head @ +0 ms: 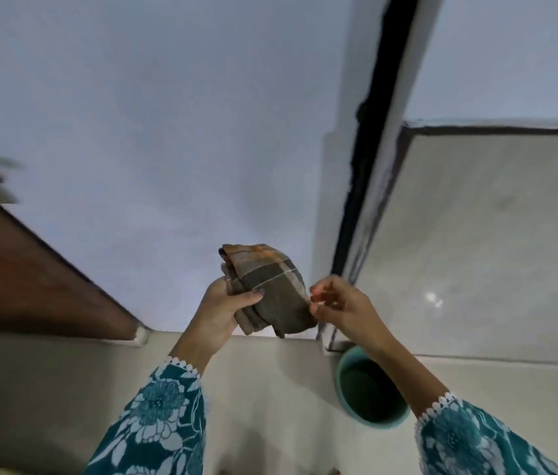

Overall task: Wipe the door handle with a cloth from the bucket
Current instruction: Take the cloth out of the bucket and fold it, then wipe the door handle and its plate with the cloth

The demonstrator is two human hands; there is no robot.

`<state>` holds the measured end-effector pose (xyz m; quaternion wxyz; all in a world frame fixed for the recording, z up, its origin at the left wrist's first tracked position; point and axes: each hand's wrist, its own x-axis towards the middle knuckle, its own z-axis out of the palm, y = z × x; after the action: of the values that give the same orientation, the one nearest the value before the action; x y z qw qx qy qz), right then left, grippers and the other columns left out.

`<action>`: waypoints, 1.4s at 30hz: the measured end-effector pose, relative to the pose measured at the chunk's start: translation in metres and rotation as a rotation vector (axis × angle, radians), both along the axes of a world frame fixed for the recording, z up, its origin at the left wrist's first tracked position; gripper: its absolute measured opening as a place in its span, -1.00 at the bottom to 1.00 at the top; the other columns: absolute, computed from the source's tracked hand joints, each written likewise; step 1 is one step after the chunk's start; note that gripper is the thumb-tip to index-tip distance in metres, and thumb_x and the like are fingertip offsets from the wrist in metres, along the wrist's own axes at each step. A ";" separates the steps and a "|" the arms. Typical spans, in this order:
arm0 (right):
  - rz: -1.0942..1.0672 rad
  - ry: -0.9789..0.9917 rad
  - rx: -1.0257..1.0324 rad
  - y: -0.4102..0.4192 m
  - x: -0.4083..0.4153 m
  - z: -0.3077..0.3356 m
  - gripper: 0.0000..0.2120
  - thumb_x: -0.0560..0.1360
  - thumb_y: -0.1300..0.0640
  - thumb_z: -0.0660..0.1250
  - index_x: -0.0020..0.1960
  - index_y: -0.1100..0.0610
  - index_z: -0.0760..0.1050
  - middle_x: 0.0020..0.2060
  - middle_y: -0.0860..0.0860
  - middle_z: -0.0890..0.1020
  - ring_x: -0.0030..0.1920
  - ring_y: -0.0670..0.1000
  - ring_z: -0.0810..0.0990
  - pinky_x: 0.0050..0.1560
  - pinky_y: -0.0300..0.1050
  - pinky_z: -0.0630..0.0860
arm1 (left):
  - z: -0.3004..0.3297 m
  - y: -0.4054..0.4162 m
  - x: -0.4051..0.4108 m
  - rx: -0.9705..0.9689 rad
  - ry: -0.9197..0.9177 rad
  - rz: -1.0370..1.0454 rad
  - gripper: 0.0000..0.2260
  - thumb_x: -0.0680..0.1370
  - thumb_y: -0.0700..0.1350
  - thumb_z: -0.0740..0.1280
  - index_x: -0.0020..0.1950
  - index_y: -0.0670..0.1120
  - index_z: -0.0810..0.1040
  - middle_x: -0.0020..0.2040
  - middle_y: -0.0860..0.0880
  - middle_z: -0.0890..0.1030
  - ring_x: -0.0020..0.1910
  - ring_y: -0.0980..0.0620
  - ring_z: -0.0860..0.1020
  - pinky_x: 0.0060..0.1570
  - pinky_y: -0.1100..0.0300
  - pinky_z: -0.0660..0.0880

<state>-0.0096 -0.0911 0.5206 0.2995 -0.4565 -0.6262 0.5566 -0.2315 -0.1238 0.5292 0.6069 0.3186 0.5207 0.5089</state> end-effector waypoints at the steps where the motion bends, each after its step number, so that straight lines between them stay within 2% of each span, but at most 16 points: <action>1: -0.037 -0.017 0.009 0.002 -0.019 0.006 -0.80 0.47 0.24 0.39 -0.04 -0.03 0.47 -0.03 -0.05 0.58 0.01 -0.01 0.58 0.03 -0.14 0.54 | 0.006 -0.007 -0.017 0.024 0.040 0.033 -0.67 0.27 -0.21 0.49 0.01 -0.18 0.60 -0.13 -0.14 0.67 -0.13 -0.21 0.59 -0.24 0.05 0.52; 3: -0.023 -0.047 -0.046 0.004 -0.060 0.020 -0.71 0.51 0.04 0.34 0.19 -0.05 0.37 0.12 -0.05 0.56 0.13 0.00 0.55 0.17 -0.11 0.48 | 0.018 -0.020 -0.053 0.070 0.113 0.061 -0.61 0.24 -0.14 0.53 0.03 -0.18 0.59 -0.14 -0.15 0.66 -0.20 -0.24 0.56 -0.36 0.06 0.50; 6: 0.186 0.081 -0.208 -0.002 -0.120 0.039 -0.43 0.48 -0.13 0.32 0.39 -0.17 0.13 0.16 0.05 0.62 0.20 0.06 0.56 0.27 -0.03 0.44 | 0.033 -0.038 -0.105 0.112 0.163 0.040 -0.61 0.28 -0.18 0.55 0.07 -0.14 0.60 -0.02 -0.14 0.68 -0.04 -0.18 0.62 -0.09 -0.06 0.53; 11: 0.234 0.150 -0.060 -0.035 -0.226 0.057 -0.41 0.45 0.35 0.38 0.33 -0.11 0.33 0.03 0.19 0.62 0.08 0.12 0.61 0.13 -0.04 0.58 | 0.041 -0.062 -0.196 0.087 0.205 0.149 -0.52 0.29 -0.23 0.56 0.16 -0.16 0.52 0.08 -0.18 0.65 0.09 -0.15 0.61 0.07 0.02 0.55; 13: 0.242 -0.016 0.077 -0.045 -0.268 0.056 -0.46 0.42 0.33 0.41 0.30 -0.06 0.40 0.08 0.04 0.60 0.10 0.07 0.59 0.21 0.00 0.54 | 0.042 -0.072 -0.231 0.038 0.195 0.290 -0.52 0.34 -0.29 0.52 0.18 -0.10 0.43 0.08 -0.21 0.62 0.03 -0.11 0.61 -0.02 0.09 0.56; 16: 0.195 -0.276 0.312 -0.056 -0.325 0.058 -0.51 0.44 0.24 0.41 0.33 0.00 0.42 0.09 -0.05 0.60 0.00 -0.06 0.55 0.15 -0.24 0.48 | 0.044 -0.087 -0.281 0.065 0.231 0.248 -0.32 0.36 -0.34 0.49 0.35 0.04 0.28 0.11 -0.13 0.60 0.09 -0.07 0.59 0.07 0.04 0.55; 19: 0.133 -0.340 0.515 -0.058 -0.367 0.064 -0.65 0.45 0.17 0.42 0.22 0.03 0.52 0.00 -0.05 0.62 -0.09 -0.10 0.51 0.04 -0.29 0.47 | 0.048 -0.093 -0.322 0.113 0.525 0.115 -0.26 0.37 -0.28 0.51 0.42 0.10 0.25 0.15 0.00 0.56 0.17 -0.04 0.55 0.14 -0.06 0.54; 22: 0.148 -0.393 0.581 -0.043 -0.399 0.069 -0.75 0.40 0.08 0.46 0.08 0.02 0.62 -0.09 -0.03 0.51 -0.03 -0.04 0.45 0.02 -0.21 0.44 | 0.052 -0.084 -0.353 0.191 0.932 0.089 -0.53 0.38 -0.15 0.51 0.24 0.03 0.46 0.12 0.01 0.47 0.12 0.02 0.51 0.16 0.06 0.54; 24: 0.173 -0.271 0.486 -0.027 -0.416 0.071 -0.83 0.37 0.03 0.49 -0.05 0.00 0.64 -0.05 -0.02 0.49 0.07 -0.01 0.43 0.06 -0.23 0.37 | 0.057 -0.077 -0.373 0.225 1.029 0.126 -0.74 0.39 -0.06 0.51 0.01 0.01 0.52 0.03 0.02 0.37 0.01 0.06 0.50 0.08 0.23 0.53; 26: 0.264 0.032 0.195 -0.013 -0.429 0.071 -0.74 0.37 -0.08 0.46 -0.06 0.08 0.63 0.03 0.01 0.56 0.13 0.05 0.52 0.16 -0.11 0.42 | 0.062 -0.069 -0.392 0.225 0.931 0.110 -0.77 0.37 0.07 0.50 -0.16 -0.02 0.55 0.00 0.03 0.42 -0.03 0.04 0.54 0.01 0.18 0.56; 29: 0.456 0.509 -0.200 0.000 -0.452 0.059 -0.35 0.36 -0.19 0.42 0.21 0.29 0.48 0.09 0.23 0.60 0.08 0.21 0.59 0.08 0.04 0.55 | 0.066 -0.053 -0.408 0.185 0.532 0.157 -0.56 0.29 0.20 0.52 -0.10 -0.13 0.61 -0.10 -0.14 0.65 -0.07 -0.13 0.64 -0.01 -0.09 0.57; 31: 0.473 0.598 -0.270 0.002 -0.471 0.052 -0.24 0.35 -0.22 0.41 0.30 0.33 0.38 0.16 0.30 0.55 0.12 0.27 0.56 0.10 0.08 0.54 | 0.064 -0.036 -0.417 0.144 0.387 0.224 -0.54 0.30 0.19 0.52 -0.04 -0.15 0.63 -0.12 -0.13 0.69 -0.06 -0.14 0.66 -0.01 -0.09 0.59; 33: 0.388 0.588 -0.243 0.004 -0.490 0.049 -0.29 0.35 -0.21 0.41 0.30 0.26 0.41 0.19 0.26 0.56 0.16 0.26 0.56 0.13 0.12 0.52 | 0.061 -0.020 -0.427 0.118 0.301 0.271 -0.60 0.32 0.12 0.48 -0.02 -0.14 0.63 -0.10 -0.11 0.70 -0.03 -0.12 0.66 0.01 -0.04 0.60; 36: 0.149 0.476 -0.124 0.011 -0.519 0.055 -0.59 0.43 -0.09 0.37 0.17 0.14 0.54 0.04 0.14 0.67 0.07 0.18 0.64 0.10 0.16 0.58 | 0.056 0.000 -0.444 0.123 0.343 0.291 -0.79 0.43 0.02 0.44 -0.06 -0.09 0.63 -0.11 -0.10 0.70 -0.04 -0.08 0.66 0.04 -0.03 0.59; 39: -0.063 0.333 0.000 0.024 -0.544 0.063 -0.86 0.50 0.11 0.36 0.04 0.08 0.58 -0.09 0.08 0.70 -0.04 0.11 0.67 0.04 0.10 0.62 | 0.053 0.011 -0.467 0.085 0.497 0.122 -0.63 0.42 0.17 0.43 -0.05 -0.13 0.63 -0.08 -0.17 0.68 -0.03 -0.12 0.65 0.06 -0.05 0.58; 42: -0.112 0.175 0.128 0.041 -0.557 0.076 -0.82 0.49 0.15 0.37 0.07 0.03 0.48 -0.14 0.02 0.64 -0.14 0.00 0.65 -0.09 -0.05 0.64 | 0.055 0.017 -0.505 0.054 0.556 -0.066 -0.66 0.50 0.14 0.34 -0.03 -0.15 0.59 -0.09 -0.12 0.64 -0.01 -0.10 0.63 -0.04 0.07 0.57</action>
<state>-0.5671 -0.0505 0.5965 0.4122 -0.4202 -0.6053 0.5358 -0.7363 -0.1066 0.5843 0.4484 0.4788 0.6429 0.3955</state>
